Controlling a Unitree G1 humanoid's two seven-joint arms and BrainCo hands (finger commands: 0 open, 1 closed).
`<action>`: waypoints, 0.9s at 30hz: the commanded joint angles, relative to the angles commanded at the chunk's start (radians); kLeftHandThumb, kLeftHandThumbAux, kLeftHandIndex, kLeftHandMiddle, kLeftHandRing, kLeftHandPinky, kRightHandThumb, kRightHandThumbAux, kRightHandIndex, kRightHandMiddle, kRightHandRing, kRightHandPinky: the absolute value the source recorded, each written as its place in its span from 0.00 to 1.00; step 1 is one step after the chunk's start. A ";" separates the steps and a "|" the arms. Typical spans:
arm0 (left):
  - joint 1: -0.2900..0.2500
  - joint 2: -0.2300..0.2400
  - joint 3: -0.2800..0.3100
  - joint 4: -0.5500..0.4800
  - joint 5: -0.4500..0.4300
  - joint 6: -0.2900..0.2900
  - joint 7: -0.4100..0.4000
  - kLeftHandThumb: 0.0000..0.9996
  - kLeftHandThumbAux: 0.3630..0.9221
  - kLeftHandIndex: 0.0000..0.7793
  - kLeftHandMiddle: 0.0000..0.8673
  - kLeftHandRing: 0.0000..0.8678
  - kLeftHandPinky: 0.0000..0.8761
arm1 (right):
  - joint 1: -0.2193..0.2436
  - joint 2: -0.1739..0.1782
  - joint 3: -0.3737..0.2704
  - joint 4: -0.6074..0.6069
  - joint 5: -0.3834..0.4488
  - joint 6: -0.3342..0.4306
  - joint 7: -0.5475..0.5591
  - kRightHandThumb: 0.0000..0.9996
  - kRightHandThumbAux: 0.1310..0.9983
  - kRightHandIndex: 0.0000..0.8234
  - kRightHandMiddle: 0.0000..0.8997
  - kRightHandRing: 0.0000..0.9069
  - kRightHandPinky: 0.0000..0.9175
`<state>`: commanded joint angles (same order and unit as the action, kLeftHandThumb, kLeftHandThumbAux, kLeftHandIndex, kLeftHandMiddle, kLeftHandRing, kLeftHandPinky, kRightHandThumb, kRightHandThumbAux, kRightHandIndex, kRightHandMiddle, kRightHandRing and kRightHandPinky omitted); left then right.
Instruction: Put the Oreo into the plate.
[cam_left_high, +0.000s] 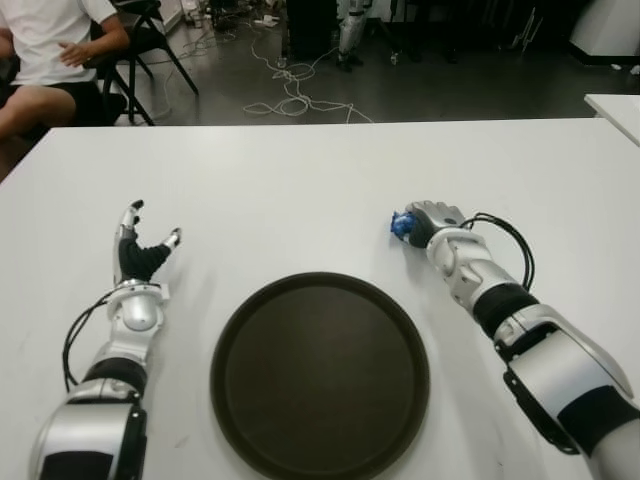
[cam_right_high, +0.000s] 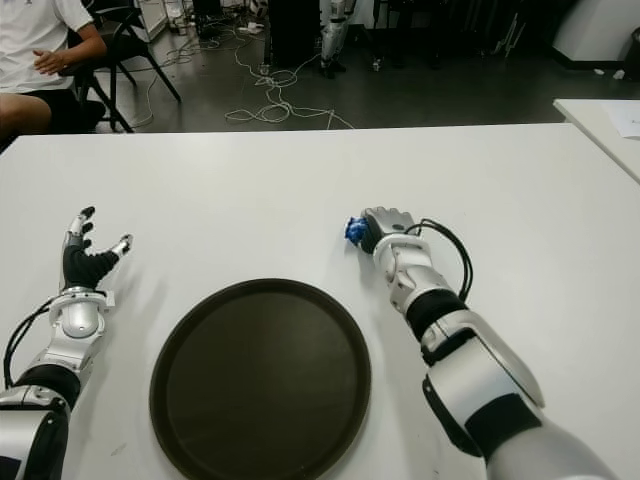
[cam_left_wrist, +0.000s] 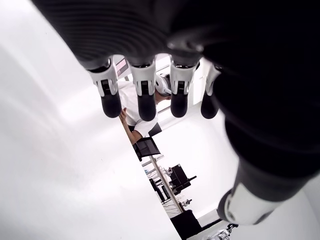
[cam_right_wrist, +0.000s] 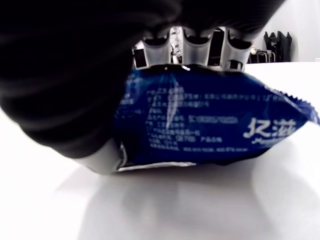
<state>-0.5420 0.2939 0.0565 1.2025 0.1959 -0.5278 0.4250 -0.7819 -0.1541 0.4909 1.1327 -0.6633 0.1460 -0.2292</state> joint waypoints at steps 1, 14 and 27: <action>0.000 0.000 0.000 -0.001 0.001 0.000 0.000 0.00 0.73 0.09 0.10 0.07 0.05 | 0.003 0.003 -0.011 -0.001 0.008 -0.001 -0.022 0.69 0.69 0.52 0.65 0.65 0.67; -0.002 0.001 0.000 0.002 -0.001 -0.005 -0.002 0.00 0.72 0.09 0.11 0.08 0.05 | 0.041 0.034 -0.199 -0.050 0.194 -0.151 -0.163 0.70 0.68 0.53 0.85 0.83 0.83; -0.001 -0.005 0.009 0.001 -0.013 -0.016 -0.012 0.00 0.72 0.09 0.11 0.07 0.05 | 0.071 0.047 -0.305 -0.095 0.324 -0.251 -0.103 0.70 0.68 0.53 0.91 0.89 0.88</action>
<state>-0.5430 0.2894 0.0656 1.2030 0.1832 -0.5436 0.4125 -0.7108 -0.1073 0.1860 1.0379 -0.3388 -0.1047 -0.3322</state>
